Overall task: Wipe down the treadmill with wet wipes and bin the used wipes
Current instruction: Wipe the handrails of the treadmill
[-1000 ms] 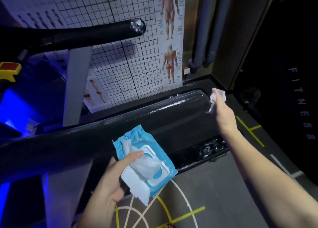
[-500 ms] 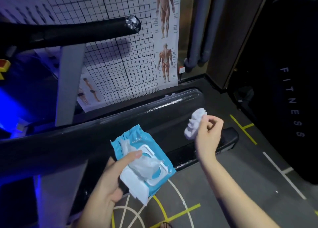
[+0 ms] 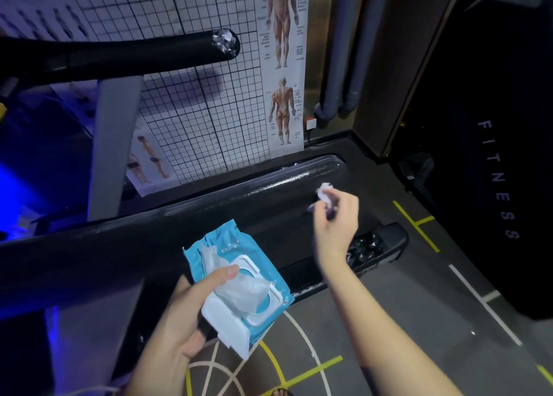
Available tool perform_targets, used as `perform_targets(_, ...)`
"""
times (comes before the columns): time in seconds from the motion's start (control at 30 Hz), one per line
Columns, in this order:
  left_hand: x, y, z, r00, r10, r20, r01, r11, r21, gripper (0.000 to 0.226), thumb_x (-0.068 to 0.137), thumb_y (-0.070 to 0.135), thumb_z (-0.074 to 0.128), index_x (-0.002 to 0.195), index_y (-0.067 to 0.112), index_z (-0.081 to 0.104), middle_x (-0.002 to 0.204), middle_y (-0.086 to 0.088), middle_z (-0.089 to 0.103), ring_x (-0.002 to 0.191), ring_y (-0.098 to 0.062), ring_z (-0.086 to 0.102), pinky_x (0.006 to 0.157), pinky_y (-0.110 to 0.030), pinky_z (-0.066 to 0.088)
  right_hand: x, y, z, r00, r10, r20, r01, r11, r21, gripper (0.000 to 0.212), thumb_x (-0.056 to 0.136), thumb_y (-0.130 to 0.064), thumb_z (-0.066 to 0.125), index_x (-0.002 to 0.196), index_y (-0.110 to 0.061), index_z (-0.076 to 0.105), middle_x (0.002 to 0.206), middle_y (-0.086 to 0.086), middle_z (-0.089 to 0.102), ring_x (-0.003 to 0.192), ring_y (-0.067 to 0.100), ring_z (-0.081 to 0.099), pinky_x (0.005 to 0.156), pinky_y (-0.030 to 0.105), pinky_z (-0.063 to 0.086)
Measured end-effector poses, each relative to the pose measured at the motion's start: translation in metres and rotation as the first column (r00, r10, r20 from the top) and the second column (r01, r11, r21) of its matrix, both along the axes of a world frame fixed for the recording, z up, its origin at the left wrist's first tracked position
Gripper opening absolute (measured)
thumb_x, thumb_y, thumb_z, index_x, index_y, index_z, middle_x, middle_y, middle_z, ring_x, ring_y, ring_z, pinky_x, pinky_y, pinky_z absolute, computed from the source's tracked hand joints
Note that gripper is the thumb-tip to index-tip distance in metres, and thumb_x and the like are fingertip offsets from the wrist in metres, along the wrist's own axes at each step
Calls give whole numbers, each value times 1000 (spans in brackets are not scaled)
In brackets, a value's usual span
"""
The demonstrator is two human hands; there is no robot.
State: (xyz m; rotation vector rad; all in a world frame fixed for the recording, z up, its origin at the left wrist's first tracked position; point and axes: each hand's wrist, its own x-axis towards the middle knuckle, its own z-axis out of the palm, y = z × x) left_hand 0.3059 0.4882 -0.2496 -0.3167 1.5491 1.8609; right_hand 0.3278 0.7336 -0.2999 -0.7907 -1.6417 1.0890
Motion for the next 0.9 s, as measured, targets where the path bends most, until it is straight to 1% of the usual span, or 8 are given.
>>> perform_targets(0.07,1,1,0,1000,-5,5,5,1000,-3,82,54,5,97,129,9,65,104,-19,79,87,-37,79,60,-42,62,7,29,0,990,-137,19,138,980,-145,23,85,5,52,96,-8,67,107,8,63,79,-8,62,71,4,39)
perform_targets(0.2,3,4,0,1000,14,15,-14,1000,-9,75,59,11,90,129,9,65,103,-19,80,87,-36,78,58,-41,61,22,66,4,955,-278,100,294,921,-254,22,84,-5,53,95,-20,64,108,5,65,88,-8,52,76,2,35)
perform_targets(0.33,3,10,2,1000,21,11,-21,1000,-19,86,51,4,97,130,8,64,102,-18,80,92,-38,76,60,-42,61,18,30,8,993,-117,13,118,982,-146,24,82,-1,56,93,-20,65,102,-5,64,93,3,61,82,21,48)
perform_targets(0.43,3,9,4,1000,24,8,-24,1000,-3,91,48,9,100,131,9,65,105,-18,80,94,-38,77,65,-44,62,6,10,7,996,86,37,-86,996,2,30,82,5,55,92,-22,62,99,-2,60,87,9,60,73,11,42)
perform_targets(0.53,5,-1,7,998,60,30,-59,998,-16,109,33,30,102,133,14,64,113,-19,78,104,-43,75,80,-54,62,-3,28,8,998,-67,-11,65,990,-128,27,81,2,50,86,-24,56,102,1,61,99,5,61,76,6,38)
perform_targets(0.63,6,-21,7,994,108,23,-107,994,-29,110,30,34,104,132,18,66,113,-18,78,107,-44,74,96,-68,55,-4,38,10,988,-152,34,155,985,-80,21,82,1,49,89,-16,58,103,-1,56,87,4,56,74,2,34)
perform_targets(0.77,9,-44,12,986,165,-6,-165,986,-2,87,30,27,97,113,11,73,98,-19,80,82,-35,79,95,-63,57,-5,43,16,960,-279,2,279,958,-73,30,84,1,48,107,-4,67,108,9,58,95,12,56,78,-2,31)
perform_targets(0.9,11,-56,19,986,164,-17,-163,986,36,35,67,10,84,101,9,74,81,-16,79,63,-28,77,80,-49,59,-10,24,16,983,-164,79,148,971,186,33,85,4,55,114,-4,69,108,8,57,101,13,54,90,-2,29)
